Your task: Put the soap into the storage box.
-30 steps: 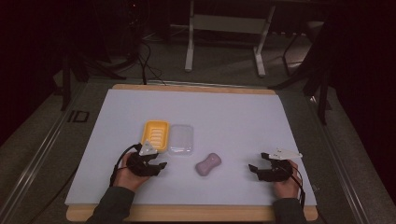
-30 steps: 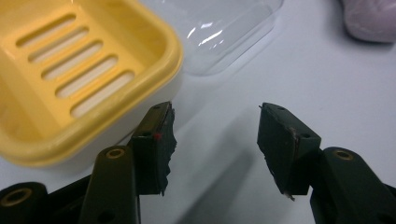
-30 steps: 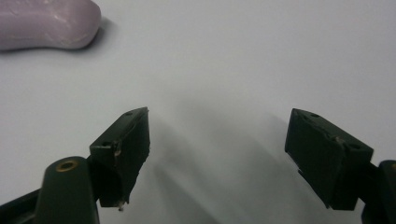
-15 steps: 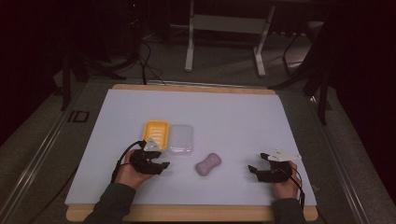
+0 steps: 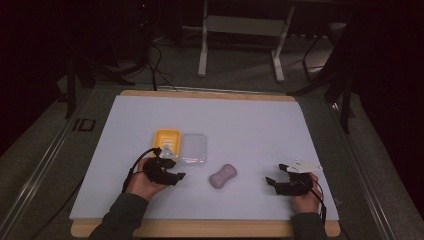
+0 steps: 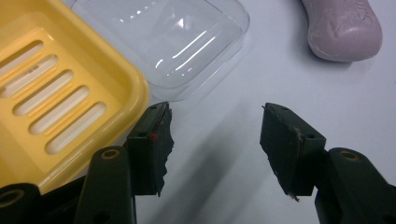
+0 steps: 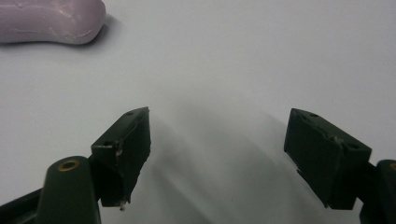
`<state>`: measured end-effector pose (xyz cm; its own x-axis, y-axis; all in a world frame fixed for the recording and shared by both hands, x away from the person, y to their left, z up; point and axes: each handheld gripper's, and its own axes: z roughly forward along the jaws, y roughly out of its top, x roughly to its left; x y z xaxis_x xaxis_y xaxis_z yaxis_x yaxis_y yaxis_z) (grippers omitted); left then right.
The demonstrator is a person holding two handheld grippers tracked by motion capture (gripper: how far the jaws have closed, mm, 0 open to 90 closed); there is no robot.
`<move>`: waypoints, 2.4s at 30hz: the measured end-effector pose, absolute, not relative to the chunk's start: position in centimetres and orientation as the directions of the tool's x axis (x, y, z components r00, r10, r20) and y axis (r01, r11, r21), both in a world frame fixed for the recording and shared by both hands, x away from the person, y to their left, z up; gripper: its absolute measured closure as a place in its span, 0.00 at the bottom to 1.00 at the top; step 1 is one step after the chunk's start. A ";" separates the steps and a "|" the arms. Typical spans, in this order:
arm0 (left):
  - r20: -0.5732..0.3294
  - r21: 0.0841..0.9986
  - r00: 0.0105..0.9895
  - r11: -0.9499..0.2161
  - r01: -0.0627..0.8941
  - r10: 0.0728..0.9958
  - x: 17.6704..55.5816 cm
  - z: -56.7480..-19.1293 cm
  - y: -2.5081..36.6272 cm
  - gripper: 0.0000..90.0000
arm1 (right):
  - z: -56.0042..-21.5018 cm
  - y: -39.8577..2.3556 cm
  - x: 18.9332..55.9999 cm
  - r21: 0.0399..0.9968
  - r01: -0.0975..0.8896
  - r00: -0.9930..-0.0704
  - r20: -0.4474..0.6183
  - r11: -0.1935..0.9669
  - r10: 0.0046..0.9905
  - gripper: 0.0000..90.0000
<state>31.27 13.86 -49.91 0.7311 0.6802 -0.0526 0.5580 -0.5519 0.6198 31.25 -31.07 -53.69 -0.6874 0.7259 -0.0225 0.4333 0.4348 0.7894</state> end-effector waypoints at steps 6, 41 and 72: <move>-0.042 0.611 0.742 -0.571 0.548 0.669 31.5 -49.6 13.0 0.48 | -53.7 -31.1 31.2 0.790 0.433 -0.686 -0.023 0.434 0.727 0.25; -0.038 0.567 0.780 -0.630 0.531 0.624 32.7 -48.2 9.8 0.47 | -53.7 -31.0 31.2 0.791 0.427 -0.688 -0.030 0.438 0.725 0.25; -0.053 0.508 0.821 -0.692 0.513 0.569 33.5 -47.5 6.2 0.50 | -53.7 -31.0 31.1 0.791 0.425 -0.688 -0.032 0.439 0.725 0.25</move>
<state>33.52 6.18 -47.45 0.8206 0.5689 -0.0534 0.5129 -0.6921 0.5079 31.12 -30.98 -53.69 -0.6884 0.7246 -0.0321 0.4253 0.4391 0.7914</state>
